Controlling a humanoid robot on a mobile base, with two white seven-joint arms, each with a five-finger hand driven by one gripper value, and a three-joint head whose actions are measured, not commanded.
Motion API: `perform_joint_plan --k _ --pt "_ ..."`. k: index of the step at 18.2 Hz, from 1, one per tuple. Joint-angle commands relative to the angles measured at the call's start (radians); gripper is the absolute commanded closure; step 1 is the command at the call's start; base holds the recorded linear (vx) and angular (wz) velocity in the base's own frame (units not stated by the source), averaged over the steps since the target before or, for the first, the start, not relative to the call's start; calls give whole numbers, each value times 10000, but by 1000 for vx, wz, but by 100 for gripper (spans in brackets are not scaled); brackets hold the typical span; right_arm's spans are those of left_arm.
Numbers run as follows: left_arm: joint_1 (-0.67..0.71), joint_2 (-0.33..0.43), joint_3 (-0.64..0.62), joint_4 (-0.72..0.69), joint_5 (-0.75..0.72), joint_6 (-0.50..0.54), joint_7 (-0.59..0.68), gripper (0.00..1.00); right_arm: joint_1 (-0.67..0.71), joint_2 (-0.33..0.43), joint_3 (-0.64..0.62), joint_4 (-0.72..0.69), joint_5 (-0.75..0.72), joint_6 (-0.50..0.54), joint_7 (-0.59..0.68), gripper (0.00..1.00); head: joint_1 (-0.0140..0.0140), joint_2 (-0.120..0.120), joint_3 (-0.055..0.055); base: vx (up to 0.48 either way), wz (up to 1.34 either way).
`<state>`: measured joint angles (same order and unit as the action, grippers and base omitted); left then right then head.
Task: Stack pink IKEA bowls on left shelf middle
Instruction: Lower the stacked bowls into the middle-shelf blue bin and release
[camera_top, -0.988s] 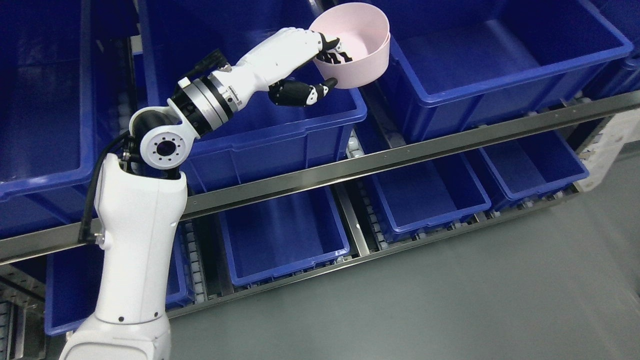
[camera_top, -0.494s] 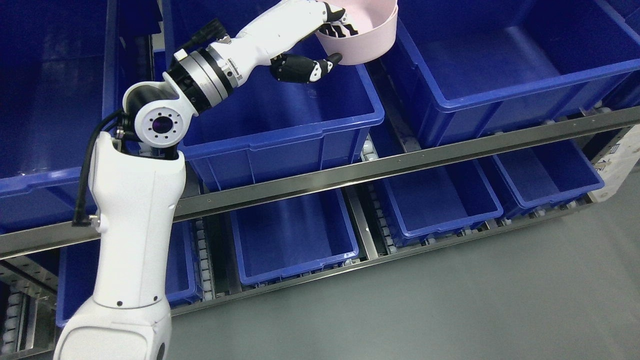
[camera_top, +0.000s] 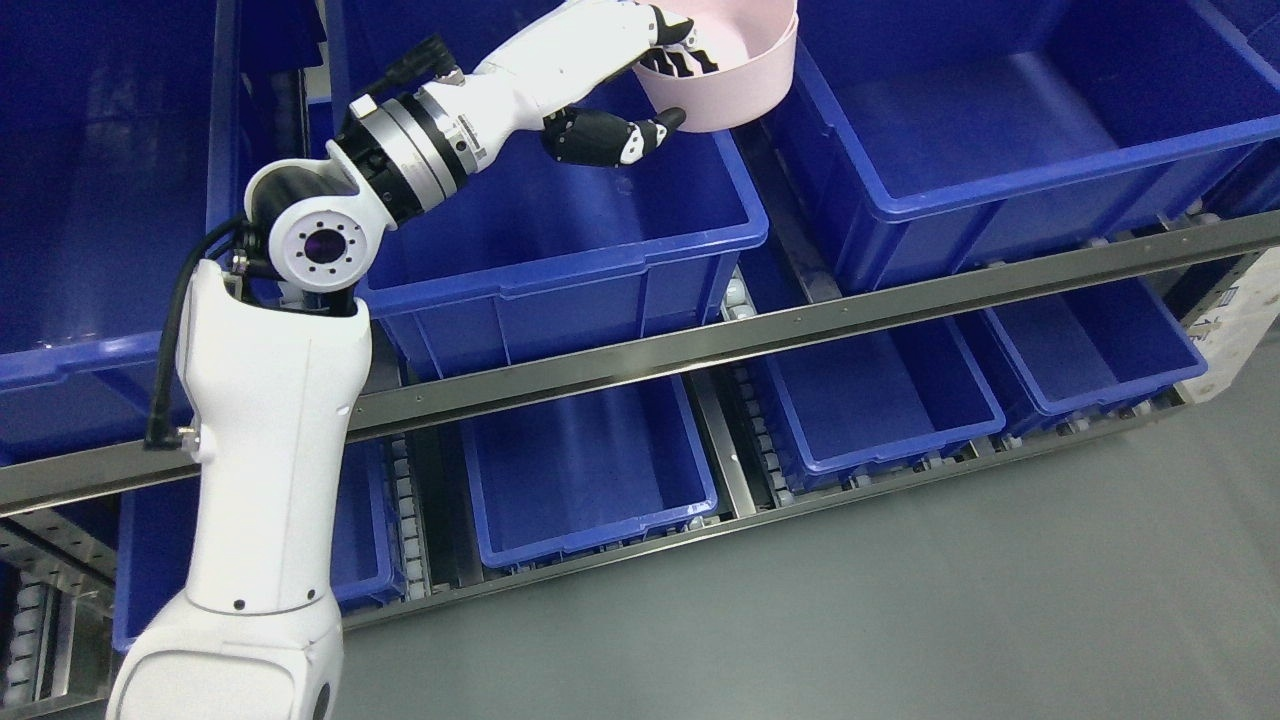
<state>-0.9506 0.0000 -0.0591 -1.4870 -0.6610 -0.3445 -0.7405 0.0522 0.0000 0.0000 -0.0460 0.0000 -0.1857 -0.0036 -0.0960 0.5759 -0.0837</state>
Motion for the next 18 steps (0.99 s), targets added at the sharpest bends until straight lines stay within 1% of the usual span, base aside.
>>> perform_joint_plan --k 1,3,4,8,14,16,18 --pt "10 457 376 357 -63 498 -4 91 0 -175 -92 0 77 1 82 0 0 0 0 0 0" --pt "10 1391 376 876 -63 699 -4 91 0 -175 -92 0 77 1 82 0 0 0 0 0 0" --pt "25 1639 331 1244 -63 700 -4 91 0 -175 -92 0 77 1 67 0 0 0 0 0 0" --pt "-97 1642 299 2611 -79 623 42 91 0 -175 -107 0 77 1 66 0 0 0 0 0 0" --pt "-36 1427 39 3364 -201 684 149 90 0 -175 -107 0 77 1 67 0 0 0 0 0 0" --pt "25 1427 69 3548 -201 684 165 85 0 -175 -92 0 77 1 66 0 0 0 0 0 0" --pt "56 1412 130 3656 -201 654 165 73 0 -175 -92 0 77 1 82 0 0 0 0 0 0"
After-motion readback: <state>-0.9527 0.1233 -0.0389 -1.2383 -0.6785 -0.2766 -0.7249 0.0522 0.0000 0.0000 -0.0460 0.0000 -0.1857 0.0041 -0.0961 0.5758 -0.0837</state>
